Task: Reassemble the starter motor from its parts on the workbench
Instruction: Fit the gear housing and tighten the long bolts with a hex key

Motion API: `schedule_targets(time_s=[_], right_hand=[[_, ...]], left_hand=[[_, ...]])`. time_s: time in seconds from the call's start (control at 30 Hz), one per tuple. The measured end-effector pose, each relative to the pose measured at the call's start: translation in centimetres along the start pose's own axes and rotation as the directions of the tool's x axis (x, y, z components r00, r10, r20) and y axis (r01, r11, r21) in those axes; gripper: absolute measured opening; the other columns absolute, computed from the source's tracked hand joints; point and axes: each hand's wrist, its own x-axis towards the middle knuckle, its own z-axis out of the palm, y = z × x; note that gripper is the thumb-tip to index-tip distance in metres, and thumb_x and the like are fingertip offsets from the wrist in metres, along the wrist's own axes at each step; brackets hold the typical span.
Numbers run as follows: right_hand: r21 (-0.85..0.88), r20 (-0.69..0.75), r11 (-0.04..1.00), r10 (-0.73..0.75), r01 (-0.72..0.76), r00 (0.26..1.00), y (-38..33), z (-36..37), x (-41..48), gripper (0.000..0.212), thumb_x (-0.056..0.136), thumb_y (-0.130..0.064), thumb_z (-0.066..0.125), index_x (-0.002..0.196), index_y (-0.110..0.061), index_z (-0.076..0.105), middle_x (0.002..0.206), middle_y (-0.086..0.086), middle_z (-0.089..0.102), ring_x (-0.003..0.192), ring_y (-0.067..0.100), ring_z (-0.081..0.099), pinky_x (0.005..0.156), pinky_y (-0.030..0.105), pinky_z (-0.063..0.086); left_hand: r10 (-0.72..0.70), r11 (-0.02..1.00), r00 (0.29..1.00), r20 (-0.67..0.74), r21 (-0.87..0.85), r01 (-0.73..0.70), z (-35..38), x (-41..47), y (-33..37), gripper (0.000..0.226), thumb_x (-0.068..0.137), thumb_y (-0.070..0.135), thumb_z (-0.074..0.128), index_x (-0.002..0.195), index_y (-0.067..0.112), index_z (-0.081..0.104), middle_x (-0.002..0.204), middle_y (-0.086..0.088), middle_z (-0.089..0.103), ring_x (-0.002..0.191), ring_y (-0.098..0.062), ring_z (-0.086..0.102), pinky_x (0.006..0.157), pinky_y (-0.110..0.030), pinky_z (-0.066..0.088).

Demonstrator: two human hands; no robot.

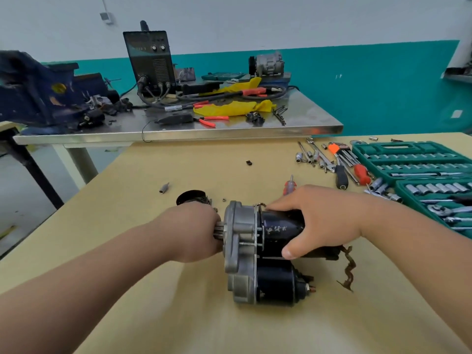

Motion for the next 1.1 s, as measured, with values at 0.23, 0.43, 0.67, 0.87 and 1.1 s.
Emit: schedule_targets(time_s=[0.23, 0.43, 0.67, 0.87, 1.1], right_hand=[[0.100, 0.011, 0.995, 0.028, -0.029, 1.000, 0.5, 0.1, -0.5, 0.039, 0.068, -0.049, 0.076, 0.100, -0.027, 0.070, 0.089, -0.003, 0.070, 0.080, 0.015, 0.066, 0.079, 0.038, 0.055], [0.092, -0.035, 0.995, 0.028, -0.025, 0.999, -0.1, 0.7, -1.3, 0.033, 0.073, -0.047, 0.077, 0.100, -0.031, 0.067, 0.088, -0.007, 0.070, 0.076, 0.010, 0.064, 0.070, 0.027, 0.053], [-0.030, -0.055, 1.000, -0.002, 0.001, 0.998, -1.2, 0.7, -2.0, 0.035, 0.073, -0.052, 0.074, 0.100, -0.032, 0.064, 0.086, -0.009, 0.067, 0.074, 0.006, 0.061, 0.062, 0.023, 0.052], [0.066, -0.019, 0.998, -0.001, 0.003, 1.000, -0.9, 0.6, -1.5, 0.033, 0.073, -0.047, 0.077, 0.100, -0.029, 0.069, 0.088, -0.006, 0.069, 0.078, 0.011, 0.064, 0.073, 0.032, 0.055], [0.143, -0.022, 0.990, 0.006, -0.002, 1.000, -0.1, 0.9, -1.0, 0.032, 0.075, -0.045, 0.076, 0.099, -0.026, 0.071, 0.087, -0.002, 0.069, 0.079, 0.018, 0.064, 0.079, 0.040, 0.053]], left_hand=[[-0.062, 0.957, 0.960, -0.274, 0.257, 0.135, 1.0, -1.4, 1.9, 0.028, 0.089, 0.027, 0.044, 0.064, 0.022, 0.034, 0.061, 0.005, 0.041, 0.049, -0.011, 0.035, 0.043, -0.024, 0.024], [-0.090, 0.975, 0.980, -0.175, 0.185, 0.123, 0.4, -1.6, 2.3, 0.026, 0.085, 0.023, 0.047, 0.061, 0.019, 0.039, 0.058, 0.002, 0.042, 0.049, -0.013, 0.036, 0.045, -0.024, 0.029], [-0.058, 0.997, 0.995, 0.076, 0.057, 0.053, -1.2, -2.1, 1.9, 0.034, 0.087, 0.021, 0.048, 0.058, 0.013, 0.032, 0.055, -0.004, 0.030, 0.050, -0.018, 0.024, 0.045, -0.027, 0.019], [-0.214, 0.958, 0.968, -0.132, 0.167, 0.235, 0.5, -3.0, 3.1, 0.023, 0.083, 0.015, 0.046, 0.060, 0.016, 0.039, 0.058, 0.001, 0.042, 0.048, -0.015, 0.038, 0.045, -0.023, 0.027], [-0.176, 0.951, 0.942, -0.286, 0.198, 0.238, 1.2, -3.0, 3.4, 0.020, 0.086, 0.018, 0.047, 0.067, 0.020, 0.040, 0.064, 0.004, 0.044, 0.051, -0.014, 0.040, 0.045, -0.024, 0.028]])
